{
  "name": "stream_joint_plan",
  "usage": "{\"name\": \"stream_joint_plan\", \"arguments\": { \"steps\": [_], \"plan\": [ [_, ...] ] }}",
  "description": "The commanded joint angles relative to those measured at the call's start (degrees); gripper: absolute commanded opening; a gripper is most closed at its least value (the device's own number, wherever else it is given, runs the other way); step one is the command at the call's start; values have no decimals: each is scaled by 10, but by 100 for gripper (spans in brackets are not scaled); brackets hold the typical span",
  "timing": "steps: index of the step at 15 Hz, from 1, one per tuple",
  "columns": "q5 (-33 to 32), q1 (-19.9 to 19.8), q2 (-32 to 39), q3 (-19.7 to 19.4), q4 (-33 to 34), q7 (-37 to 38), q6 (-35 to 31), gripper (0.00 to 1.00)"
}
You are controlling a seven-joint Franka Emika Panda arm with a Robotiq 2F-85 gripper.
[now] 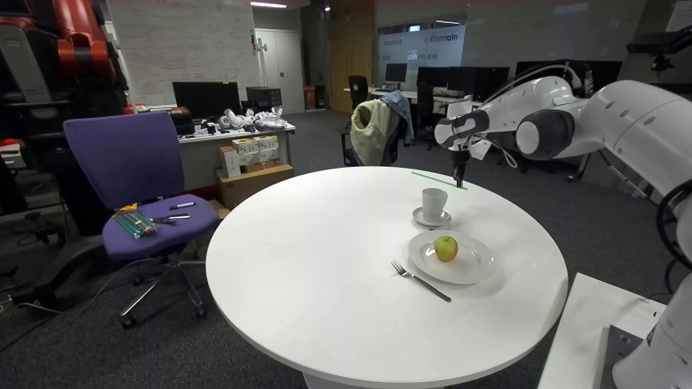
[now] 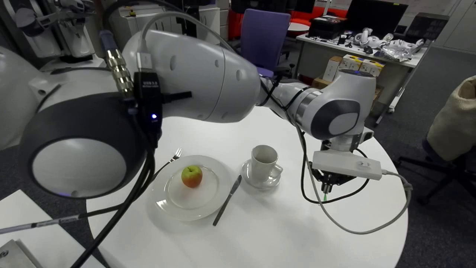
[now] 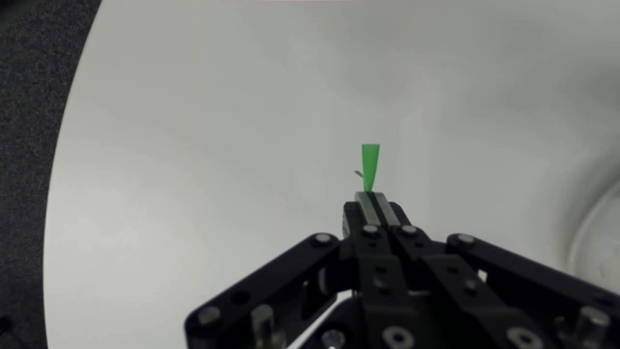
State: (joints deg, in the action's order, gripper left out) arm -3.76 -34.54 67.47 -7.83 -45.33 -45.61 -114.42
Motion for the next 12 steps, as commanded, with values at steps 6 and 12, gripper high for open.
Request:
{"name": "stream_joint_plan", "arguments": {
  "steps": [6, 12],
  "plan": [
    [-7, 9, -155, -3, -221, -27, -16, 0],
    [-16, 9, -230, -3, -351, -34, -82, 0]
  ]
}}
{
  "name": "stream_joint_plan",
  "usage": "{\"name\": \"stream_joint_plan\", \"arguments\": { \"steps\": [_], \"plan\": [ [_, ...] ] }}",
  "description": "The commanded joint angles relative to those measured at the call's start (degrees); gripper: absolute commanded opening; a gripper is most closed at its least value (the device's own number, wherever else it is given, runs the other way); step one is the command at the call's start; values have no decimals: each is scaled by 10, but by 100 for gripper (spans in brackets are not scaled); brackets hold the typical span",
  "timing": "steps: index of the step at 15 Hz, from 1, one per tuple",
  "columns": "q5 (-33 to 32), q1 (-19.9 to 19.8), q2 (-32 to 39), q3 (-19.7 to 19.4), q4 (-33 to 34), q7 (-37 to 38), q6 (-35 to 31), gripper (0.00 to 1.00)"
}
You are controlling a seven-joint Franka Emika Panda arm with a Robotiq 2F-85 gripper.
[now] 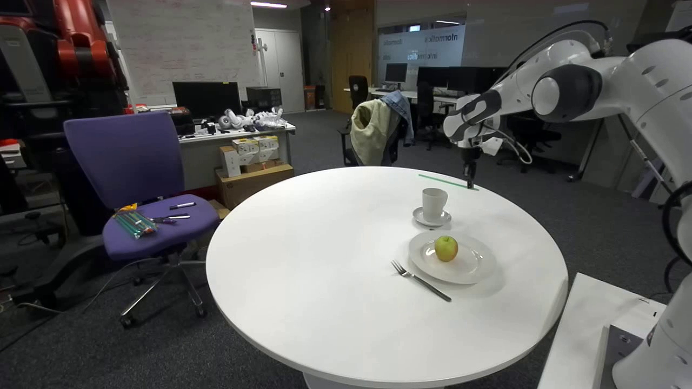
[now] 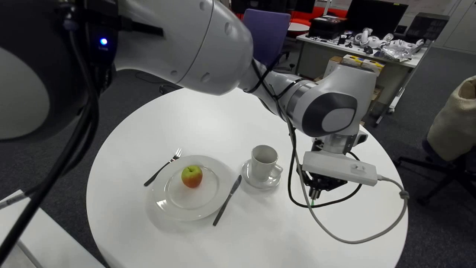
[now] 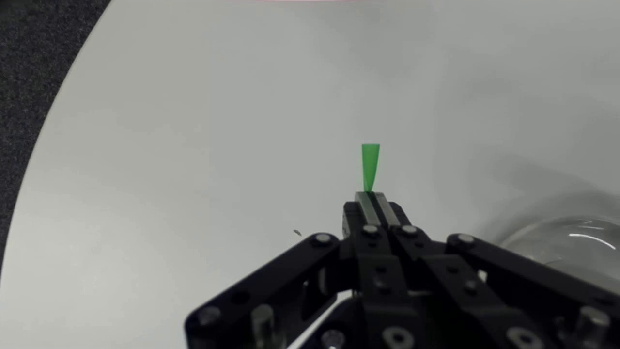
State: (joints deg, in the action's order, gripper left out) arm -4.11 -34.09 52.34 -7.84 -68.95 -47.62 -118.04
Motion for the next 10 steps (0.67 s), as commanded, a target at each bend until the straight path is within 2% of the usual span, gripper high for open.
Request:
{"name": "stream_joint_plan", "arguments": {
  "steps": [1, 4, 10],
  "plan": [
    [-15, 5, -94, -4, -137, -15, -58, 0],
    [-24, 5, -141, -3, -205, -28, -81, 0],
    [-14, 10, -243, -10, -328, -46, -70, 0]
  ]
}}
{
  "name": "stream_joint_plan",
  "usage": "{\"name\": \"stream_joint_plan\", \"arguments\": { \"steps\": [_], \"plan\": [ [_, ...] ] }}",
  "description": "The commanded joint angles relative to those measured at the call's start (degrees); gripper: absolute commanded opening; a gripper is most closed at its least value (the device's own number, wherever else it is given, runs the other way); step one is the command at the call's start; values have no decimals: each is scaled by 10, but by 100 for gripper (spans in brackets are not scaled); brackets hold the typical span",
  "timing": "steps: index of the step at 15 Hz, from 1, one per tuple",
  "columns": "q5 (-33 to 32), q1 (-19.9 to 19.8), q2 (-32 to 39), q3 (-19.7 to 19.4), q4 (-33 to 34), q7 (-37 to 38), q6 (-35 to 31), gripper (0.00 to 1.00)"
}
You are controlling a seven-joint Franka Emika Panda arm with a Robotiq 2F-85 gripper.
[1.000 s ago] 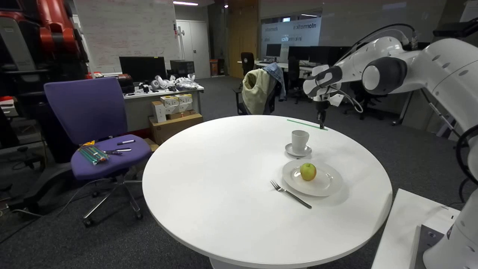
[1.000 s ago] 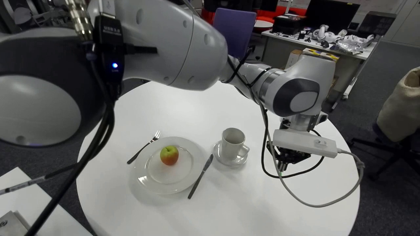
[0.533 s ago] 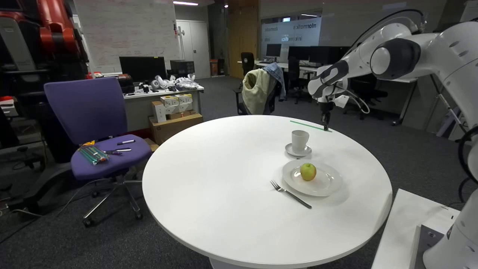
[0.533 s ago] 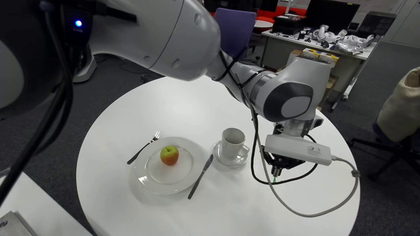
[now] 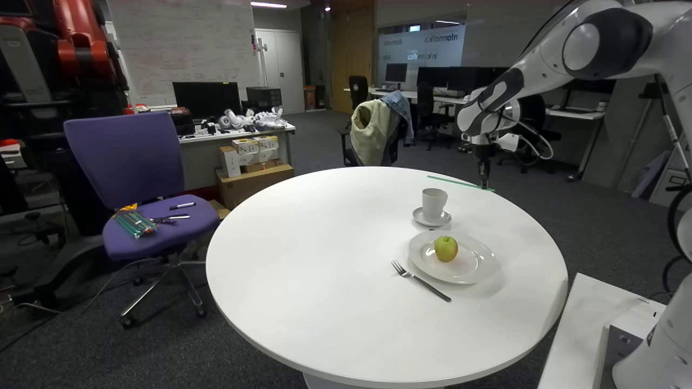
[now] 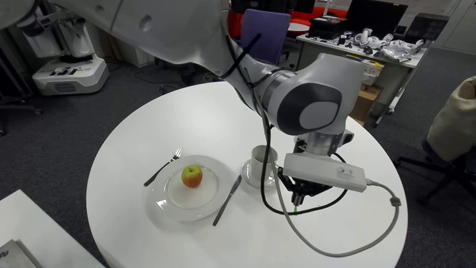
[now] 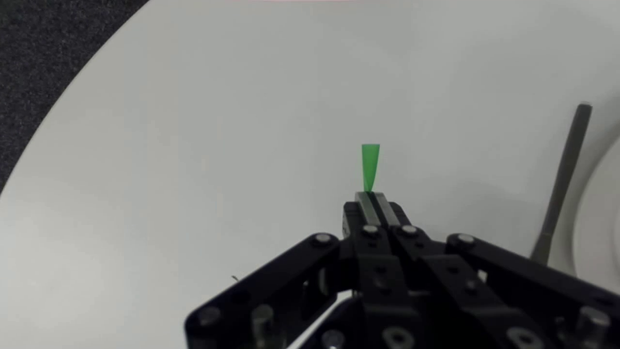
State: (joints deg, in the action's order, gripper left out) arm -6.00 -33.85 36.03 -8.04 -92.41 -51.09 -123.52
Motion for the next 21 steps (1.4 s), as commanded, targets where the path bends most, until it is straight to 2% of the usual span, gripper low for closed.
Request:
{"name": "stream_joint_plan", "arguments": {
  "steps": [1, 5, 14, 21],
  "plan": [
    [9, 7, -91, -9, -104, -10, -14, 0],
    [50, 6, -129, -9, -139, 8, -34, 0],
    [60, 20, -173, -18, -162, -18, 26, 0],
    [31, 58, -192, -41, -146, -10, 142, 0]
  ]
}}
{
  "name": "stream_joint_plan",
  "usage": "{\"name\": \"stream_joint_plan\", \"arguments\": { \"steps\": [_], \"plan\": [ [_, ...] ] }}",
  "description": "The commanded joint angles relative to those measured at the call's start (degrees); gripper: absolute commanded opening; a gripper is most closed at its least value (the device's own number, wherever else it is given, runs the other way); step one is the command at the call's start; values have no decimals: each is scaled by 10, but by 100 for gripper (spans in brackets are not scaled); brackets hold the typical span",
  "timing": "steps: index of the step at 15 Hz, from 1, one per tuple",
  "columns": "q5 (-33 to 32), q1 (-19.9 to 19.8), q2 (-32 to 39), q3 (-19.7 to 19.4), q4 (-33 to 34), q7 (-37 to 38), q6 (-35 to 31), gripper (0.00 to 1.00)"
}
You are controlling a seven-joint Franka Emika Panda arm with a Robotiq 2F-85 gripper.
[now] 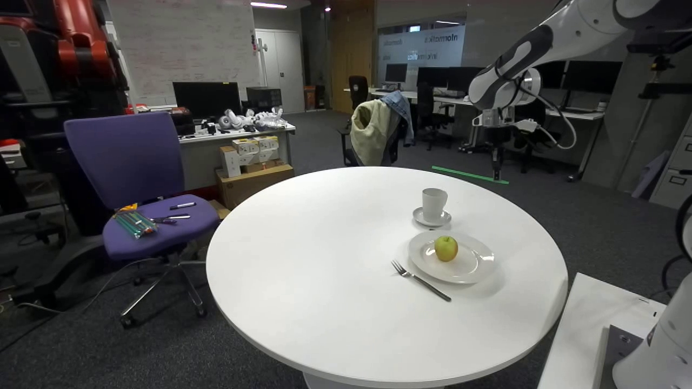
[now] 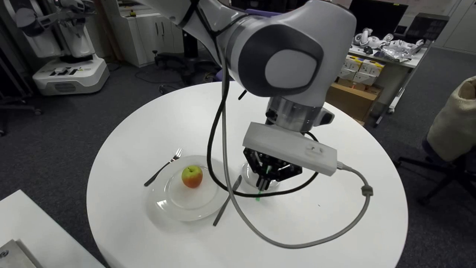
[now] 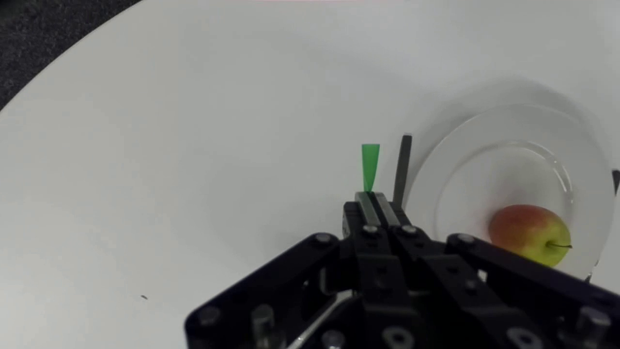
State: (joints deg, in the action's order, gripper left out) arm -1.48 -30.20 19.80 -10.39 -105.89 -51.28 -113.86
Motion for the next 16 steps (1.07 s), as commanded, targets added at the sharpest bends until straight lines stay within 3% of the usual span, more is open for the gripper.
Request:
{"name": "stream_joint_plan", "arguments": {
  "steps": [1, 11, 16],
  "plan": [
    [-17, 27, -28, -21, -4, -5, 68, 0],
    [15, 38, 12, -26, 93, 16, 274, 0],
    [86, 19, 91, -29, 233, 100, 422, 0]
  ]
}}
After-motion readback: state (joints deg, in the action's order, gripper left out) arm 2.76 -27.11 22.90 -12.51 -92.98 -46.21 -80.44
